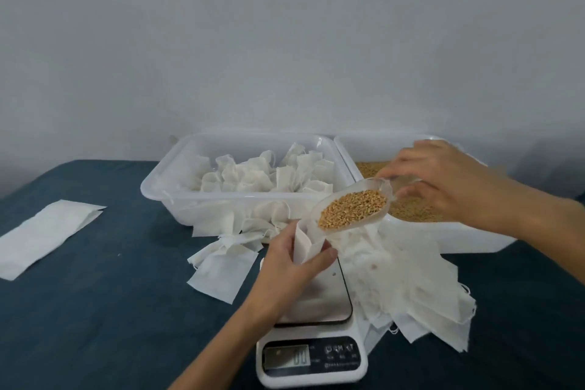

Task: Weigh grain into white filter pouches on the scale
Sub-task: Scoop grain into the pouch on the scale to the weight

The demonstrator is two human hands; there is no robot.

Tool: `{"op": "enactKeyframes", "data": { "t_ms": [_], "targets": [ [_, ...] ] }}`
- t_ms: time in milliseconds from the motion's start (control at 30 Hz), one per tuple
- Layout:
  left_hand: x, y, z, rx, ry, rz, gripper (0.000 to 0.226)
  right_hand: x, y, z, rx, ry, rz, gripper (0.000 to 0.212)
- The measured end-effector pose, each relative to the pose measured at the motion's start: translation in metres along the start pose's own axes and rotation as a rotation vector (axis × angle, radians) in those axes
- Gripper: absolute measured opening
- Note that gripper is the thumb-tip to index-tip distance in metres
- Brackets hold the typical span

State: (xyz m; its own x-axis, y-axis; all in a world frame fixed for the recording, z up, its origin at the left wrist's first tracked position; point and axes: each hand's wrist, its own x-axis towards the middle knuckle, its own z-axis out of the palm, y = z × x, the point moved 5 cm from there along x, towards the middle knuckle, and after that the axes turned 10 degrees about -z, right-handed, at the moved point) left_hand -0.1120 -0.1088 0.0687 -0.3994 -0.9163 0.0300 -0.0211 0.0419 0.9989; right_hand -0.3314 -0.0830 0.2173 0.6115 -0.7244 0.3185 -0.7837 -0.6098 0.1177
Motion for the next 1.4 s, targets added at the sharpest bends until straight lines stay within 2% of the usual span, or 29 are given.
{"op": "enactKeyframes", "data": {
  "t_ms": [133, 300, 967, 1200, 1400],
  "targets": [
    [0.001, -0.002, 0.002, 0.003, -0.02, -0.025, 0.033, 0.003, -0.001, -0.001, -0.122, -0.009, -0.034, 0.041],
    [0.001, -0.004, 0.003, -0.001, -0.015, -0.038, 0.042, 0.008, -0.001, 0.001, -0.171, 0.003, -0.061, 0.039],
    [-0.001, -0.001, 0.004, -0.033, -0.032, -0.053, 0.028, 0.007, -0.004, 0.005, -0.187, 0.006, -0.067, 0.04],
    [-0.003, 0.0, 0.003, -0.055, -0.026, -0.066, 0.033, 0.006, -0.008, 0.006, -0.201, 0.021, -0.095, 0.035],
    [-0.001, -0.001, 0.002, -0.056, 0.003, -0.066, 0.046, 0.008, -0.008, 0.008, -0.213, 0.031, -0.104, 0.036]
  ]
}}
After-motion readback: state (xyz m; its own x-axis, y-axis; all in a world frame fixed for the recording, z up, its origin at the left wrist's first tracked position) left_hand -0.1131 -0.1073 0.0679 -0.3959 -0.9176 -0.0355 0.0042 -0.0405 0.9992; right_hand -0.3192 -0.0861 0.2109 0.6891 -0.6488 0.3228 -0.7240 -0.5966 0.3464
